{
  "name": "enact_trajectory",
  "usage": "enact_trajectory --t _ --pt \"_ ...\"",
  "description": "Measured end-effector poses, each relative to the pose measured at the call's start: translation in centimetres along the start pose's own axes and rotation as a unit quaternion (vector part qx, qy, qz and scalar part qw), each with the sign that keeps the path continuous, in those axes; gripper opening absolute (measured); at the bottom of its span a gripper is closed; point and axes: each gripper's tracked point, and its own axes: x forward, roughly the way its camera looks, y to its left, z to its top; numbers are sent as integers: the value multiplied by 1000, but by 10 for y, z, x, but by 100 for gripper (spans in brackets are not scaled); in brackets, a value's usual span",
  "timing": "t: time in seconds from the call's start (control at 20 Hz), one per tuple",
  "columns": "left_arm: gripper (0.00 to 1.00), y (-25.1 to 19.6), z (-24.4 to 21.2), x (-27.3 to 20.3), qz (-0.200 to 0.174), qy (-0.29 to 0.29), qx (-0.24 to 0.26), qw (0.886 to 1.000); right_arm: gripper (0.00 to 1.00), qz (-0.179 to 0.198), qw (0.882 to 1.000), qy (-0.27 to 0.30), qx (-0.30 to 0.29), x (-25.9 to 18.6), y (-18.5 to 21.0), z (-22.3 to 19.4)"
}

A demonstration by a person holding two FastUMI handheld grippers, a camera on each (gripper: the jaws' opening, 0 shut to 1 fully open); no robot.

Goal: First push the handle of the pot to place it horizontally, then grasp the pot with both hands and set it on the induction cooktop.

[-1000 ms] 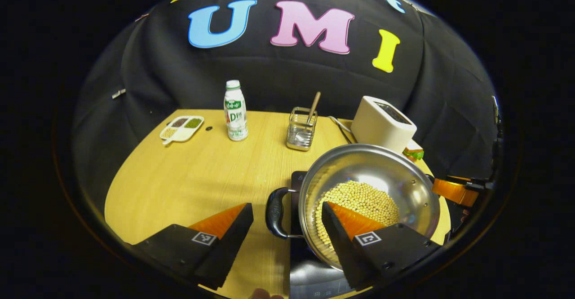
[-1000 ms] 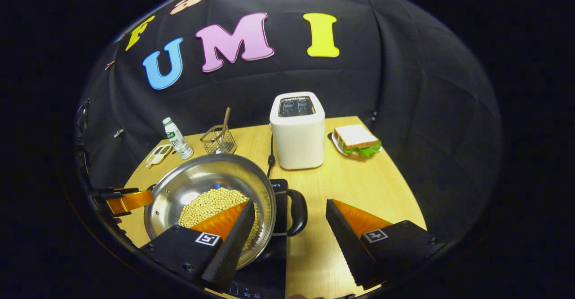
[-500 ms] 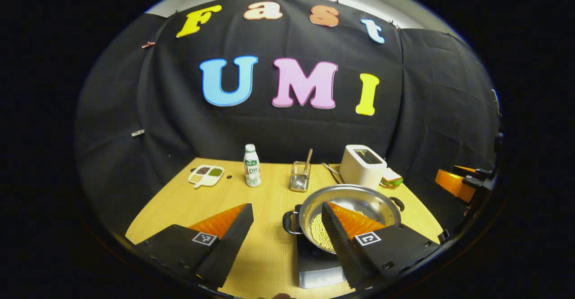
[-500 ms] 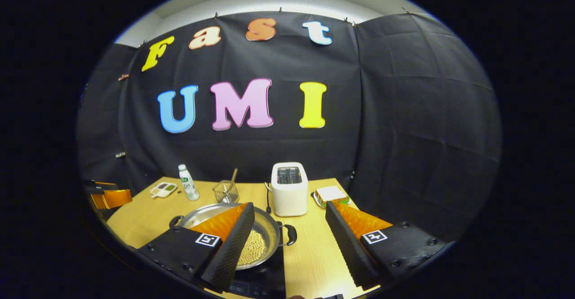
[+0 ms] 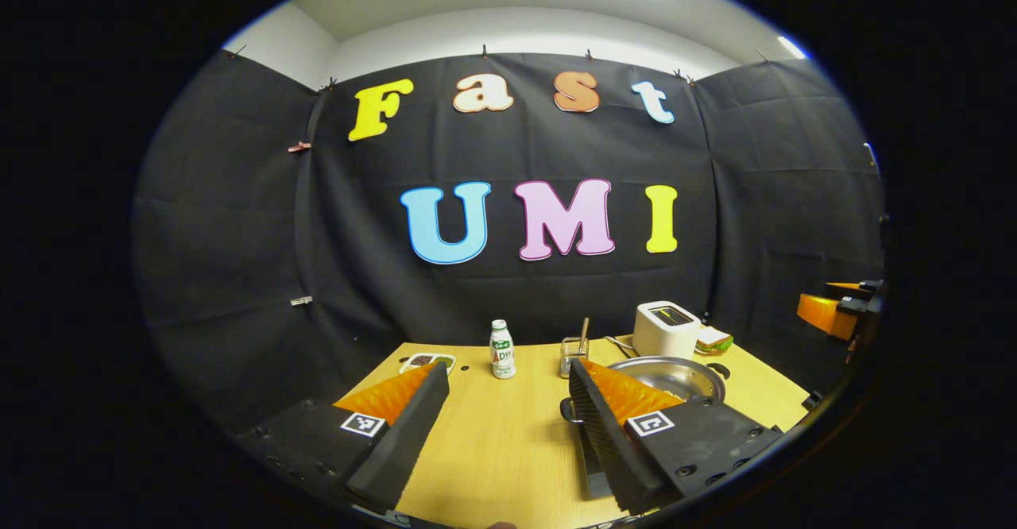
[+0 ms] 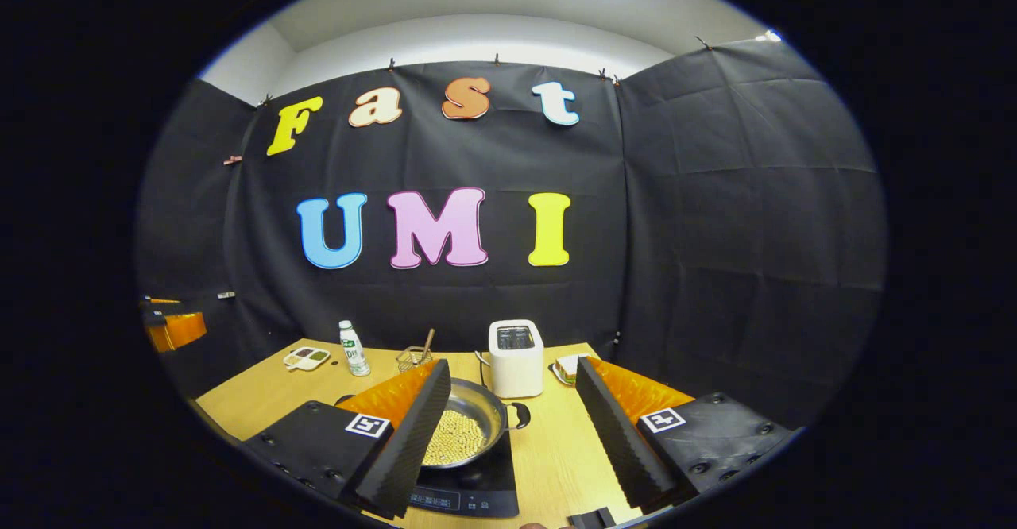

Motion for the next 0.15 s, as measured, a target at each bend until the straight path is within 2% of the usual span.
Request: enact_trajectory --t 0.15 --pt "95 17 -1 -28 30 -13 -9 999 98 12 1000 2 -1 -32 9 -8"
